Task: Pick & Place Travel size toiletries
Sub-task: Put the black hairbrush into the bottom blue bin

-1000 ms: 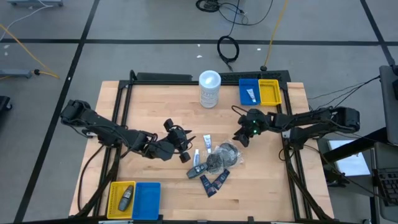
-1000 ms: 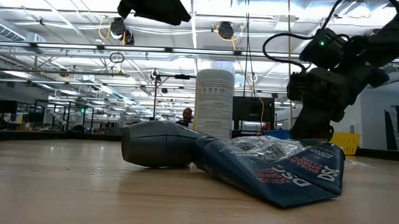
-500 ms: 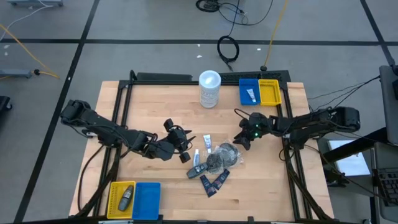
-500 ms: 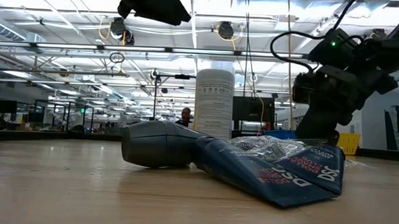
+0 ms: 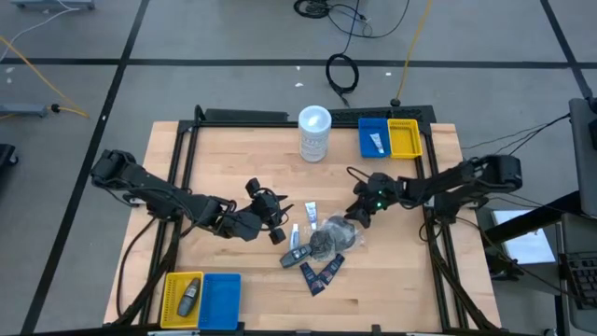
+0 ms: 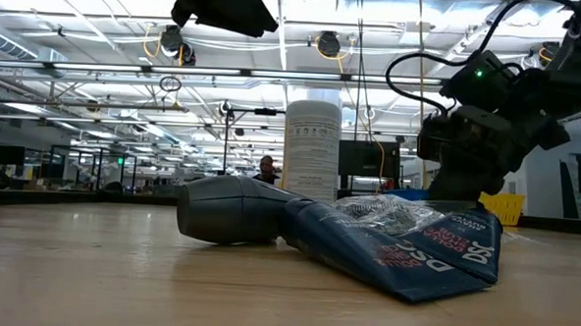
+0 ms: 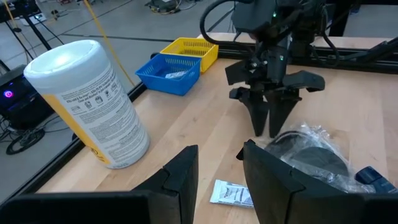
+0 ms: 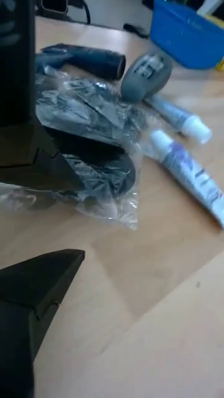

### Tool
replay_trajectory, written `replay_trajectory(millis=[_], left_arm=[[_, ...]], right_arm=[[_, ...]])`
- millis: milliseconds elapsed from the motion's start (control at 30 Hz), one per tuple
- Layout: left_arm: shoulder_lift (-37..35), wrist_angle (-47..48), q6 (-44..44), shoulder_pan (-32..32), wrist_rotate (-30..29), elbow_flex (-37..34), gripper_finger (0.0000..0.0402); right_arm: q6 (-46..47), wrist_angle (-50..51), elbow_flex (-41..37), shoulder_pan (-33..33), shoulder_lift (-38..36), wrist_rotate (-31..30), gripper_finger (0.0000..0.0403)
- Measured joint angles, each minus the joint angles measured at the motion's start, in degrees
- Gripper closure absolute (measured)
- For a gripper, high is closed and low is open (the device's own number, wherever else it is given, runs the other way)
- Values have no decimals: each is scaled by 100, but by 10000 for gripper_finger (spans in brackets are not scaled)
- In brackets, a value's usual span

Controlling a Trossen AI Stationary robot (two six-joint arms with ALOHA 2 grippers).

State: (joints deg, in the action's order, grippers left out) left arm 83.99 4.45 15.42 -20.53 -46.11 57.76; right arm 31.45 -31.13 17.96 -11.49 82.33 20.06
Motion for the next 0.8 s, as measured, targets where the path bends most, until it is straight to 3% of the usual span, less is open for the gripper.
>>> replay_trajectory(millis=[333,467,800], left_arm=[[0,1,-9,-1,4,0,275],[0,2,-11,-1,4,0,275],[0,4,-24,-1,7,0,275]], right_arm=[[204,-843,17,-2,483,315,248],[321,-1023,15,6,494,745,256],[145,-806,61,35,489,680,287]])
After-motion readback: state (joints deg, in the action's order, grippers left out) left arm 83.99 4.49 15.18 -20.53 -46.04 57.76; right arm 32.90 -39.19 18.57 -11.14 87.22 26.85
